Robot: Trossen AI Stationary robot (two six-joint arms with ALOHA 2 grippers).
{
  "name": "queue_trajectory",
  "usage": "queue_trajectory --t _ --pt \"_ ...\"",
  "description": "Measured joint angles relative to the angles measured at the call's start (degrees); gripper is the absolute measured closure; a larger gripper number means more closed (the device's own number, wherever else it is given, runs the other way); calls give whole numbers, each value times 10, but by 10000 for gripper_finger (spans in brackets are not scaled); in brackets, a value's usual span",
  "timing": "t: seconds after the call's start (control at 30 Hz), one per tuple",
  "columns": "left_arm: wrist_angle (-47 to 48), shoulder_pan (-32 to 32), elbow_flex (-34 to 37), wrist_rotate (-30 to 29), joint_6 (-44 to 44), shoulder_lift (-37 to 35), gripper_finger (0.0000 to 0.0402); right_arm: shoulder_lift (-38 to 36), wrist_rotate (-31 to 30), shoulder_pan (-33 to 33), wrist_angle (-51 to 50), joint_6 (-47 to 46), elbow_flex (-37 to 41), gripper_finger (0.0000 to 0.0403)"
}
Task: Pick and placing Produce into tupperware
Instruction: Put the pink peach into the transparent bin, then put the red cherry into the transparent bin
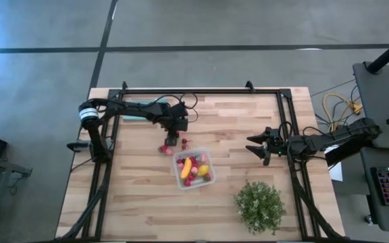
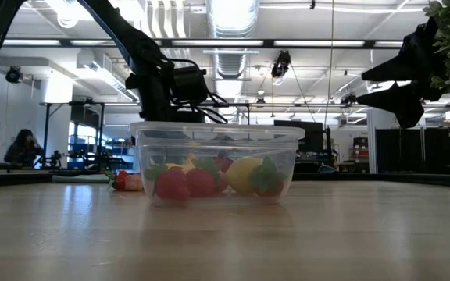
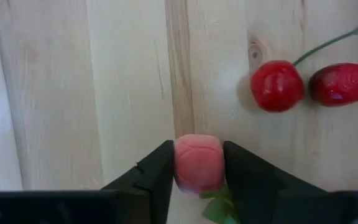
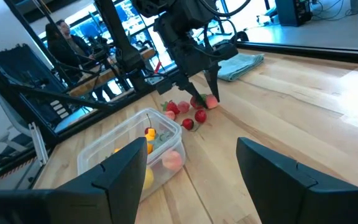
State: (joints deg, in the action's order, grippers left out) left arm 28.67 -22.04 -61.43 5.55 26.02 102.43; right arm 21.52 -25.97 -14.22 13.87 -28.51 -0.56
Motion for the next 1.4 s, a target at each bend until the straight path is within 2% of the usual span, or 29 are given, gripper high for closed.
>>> queue_trajectory --t 0.17,0.33,0.43,0.57,0.7,0.87,1.03,1.27,1.4 --pt "17 0 -2 -1 -17 -13 316 0 0 0 0 0 0 163" --pt "47 15 -26 4 -32 -75 328 0 0 0 0 0 0 163" --pt "47 31 -35 33 -37 -125 329 0 0 0 0 0 0 163" --pt "40 63 -38 92 -93 -171 330 0 0 0 0 0 0 163" --pt "50 112 -37 105 -162 -171 330 0 0 0 0 0 0 163" --pt "48 186 -37 148 -204 -142 328 0 0 0 0 0 0 163" --pt "37 232 -36 83 -272 -117 297 0 0 0 0 0 0 163" --pt "23 237 -36 76 -363 -119 222 0 0 0 0 0 0 163" --pt "40 231 -36 50 -366 -132 186 0 0 0 0 0 0 163"
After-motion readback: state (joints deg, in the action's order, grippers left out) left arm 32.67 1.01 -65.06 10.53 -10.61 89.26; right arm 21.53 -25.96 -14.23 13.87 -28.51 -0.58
